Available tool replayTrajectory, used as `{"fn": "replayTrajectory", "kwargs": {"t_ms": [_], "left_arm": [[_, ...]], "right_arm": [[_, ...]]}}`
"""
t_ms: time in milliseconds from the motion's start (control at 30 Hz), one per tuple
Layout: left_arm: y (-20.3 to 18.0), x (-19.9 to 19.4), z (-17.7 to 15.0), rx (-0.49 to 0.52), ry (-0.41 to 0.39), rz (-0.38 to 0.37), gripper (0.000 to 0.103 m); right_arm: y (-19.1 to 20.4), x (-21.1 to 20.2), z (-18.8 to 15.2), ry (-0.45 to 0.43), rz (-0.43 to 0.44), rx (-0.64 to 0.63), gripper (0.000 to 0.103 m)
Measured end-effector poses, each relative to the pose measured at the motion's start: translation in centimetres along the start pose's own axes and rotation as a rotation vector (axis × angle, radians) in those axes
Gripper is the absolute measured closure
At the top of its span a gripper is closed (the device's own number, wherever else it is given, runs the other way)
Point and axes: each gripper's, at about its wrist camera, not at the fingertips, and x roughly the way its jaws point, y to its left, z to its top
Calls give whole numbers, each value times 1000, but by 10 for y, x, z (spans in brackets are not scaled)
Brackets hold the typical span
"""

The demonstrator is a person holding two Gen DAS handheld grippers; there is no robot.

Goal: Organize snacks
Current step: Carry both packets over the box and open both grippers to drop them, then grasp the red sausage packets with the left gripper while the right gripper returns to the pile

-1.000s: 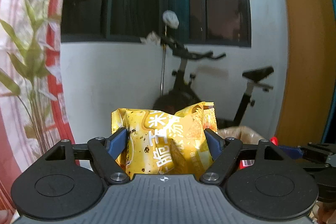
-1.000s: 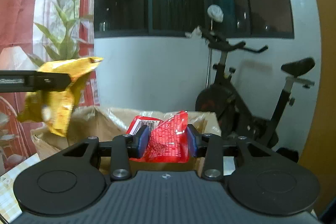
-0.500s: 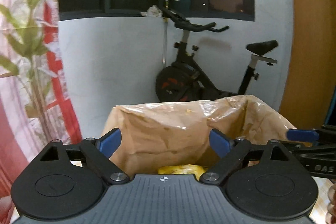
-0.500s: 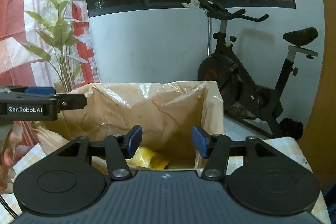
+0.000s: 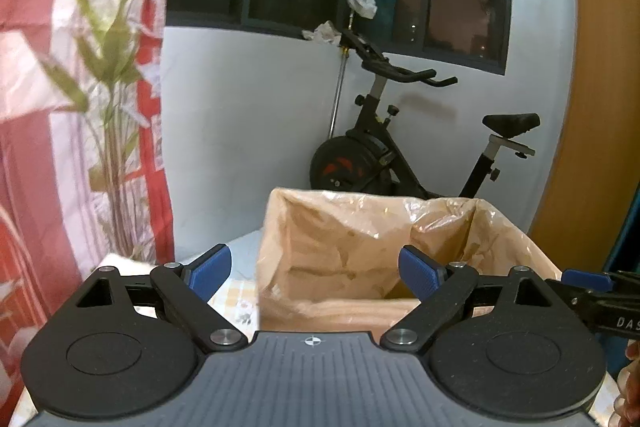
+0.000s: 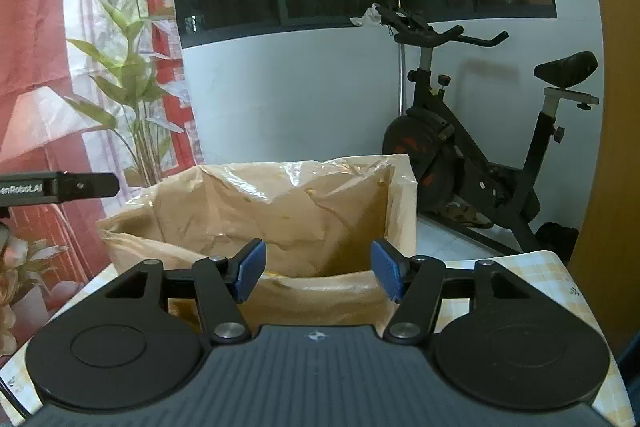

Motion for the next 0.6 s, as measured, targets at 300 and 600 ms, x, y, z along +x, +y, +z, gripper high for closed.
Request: {"fn": "replayTrajectory", "kwargs": {"t_ms": [300,600], "left_arm": [[35,-40,-36,-44,1,9,11],[44,-50,-94,-46,134,0,17]], "right_arm": [[7,-25,-21,-30,40,7,41],[19,-43,-61,-30,36,-20,41]]}}
